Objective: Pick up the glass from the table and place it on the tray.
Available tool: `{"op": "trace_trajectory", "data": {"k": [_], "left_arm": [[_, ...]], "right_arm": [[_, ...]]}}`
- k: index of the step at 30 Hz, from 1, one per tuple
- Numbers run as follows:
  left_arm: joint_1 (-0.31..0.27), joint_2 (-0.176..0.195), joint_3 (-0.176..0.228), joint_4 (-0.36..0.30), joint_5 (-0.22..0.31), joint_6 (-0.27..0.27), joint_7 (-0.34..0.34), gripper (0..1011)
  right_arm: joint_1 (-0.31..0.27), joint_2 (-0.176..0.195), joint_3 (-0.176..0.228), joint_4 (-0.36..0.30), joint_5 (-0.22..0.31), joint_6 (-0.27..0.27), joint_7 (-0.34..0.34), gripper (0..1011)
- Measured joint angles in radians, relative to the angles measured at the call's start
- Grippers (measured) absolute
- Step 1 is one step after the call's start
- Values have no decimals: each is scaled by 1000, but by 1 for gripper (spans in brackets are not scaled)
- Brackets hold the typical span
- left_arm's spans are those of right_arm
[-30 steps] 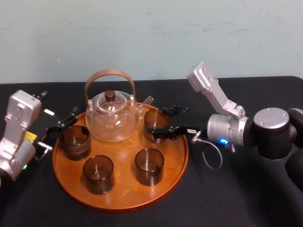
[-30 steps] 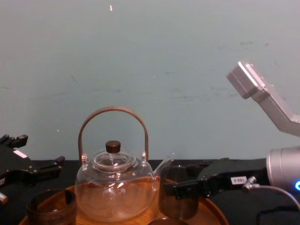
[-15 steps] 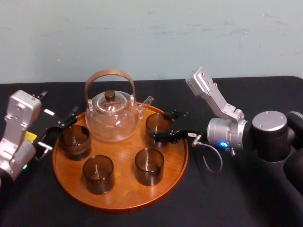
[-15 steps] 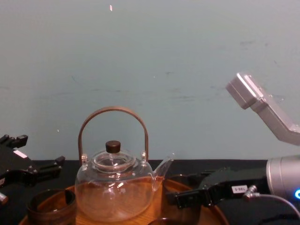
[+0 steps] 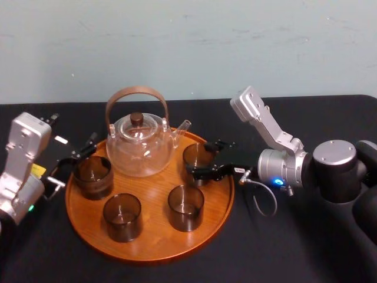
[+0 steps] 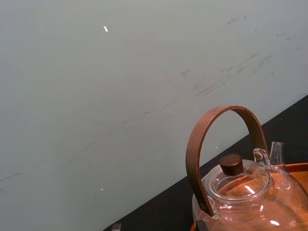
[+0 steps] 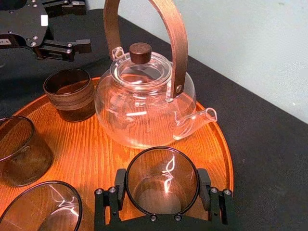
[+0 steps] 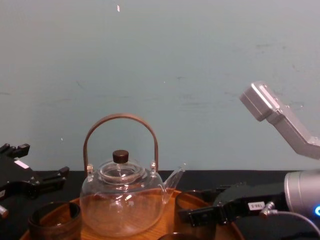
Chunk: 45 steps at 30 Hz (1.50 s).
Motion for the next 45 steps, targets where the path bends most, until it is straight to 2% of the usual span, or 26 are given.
{"op": "trace_trajectory", "data": {"k": [6,8,11,31,38,45], "left_arm": [[0,0,0,0,0,0,0,1001],[0,0,0,0,0,0,0,1001],[0,0,0,0,0,0,0,1001],[0,0,0,0,0,0,0,1001],[0,0,0,0,0,0,0,1002],[0,0,0,0,0,0,0,1001]], "right_arm": [[0,0,0,0,1,0,0,905],[0,0,0,-1,1,0,0,972],[0,0,1,-1,2,0,1,1002],[-2,2,3,-3,5,0,4,1002],[-47,55,27,-76,37,0,27,1003],[-98,113,55,-162,64,-6,16,1002]]}}
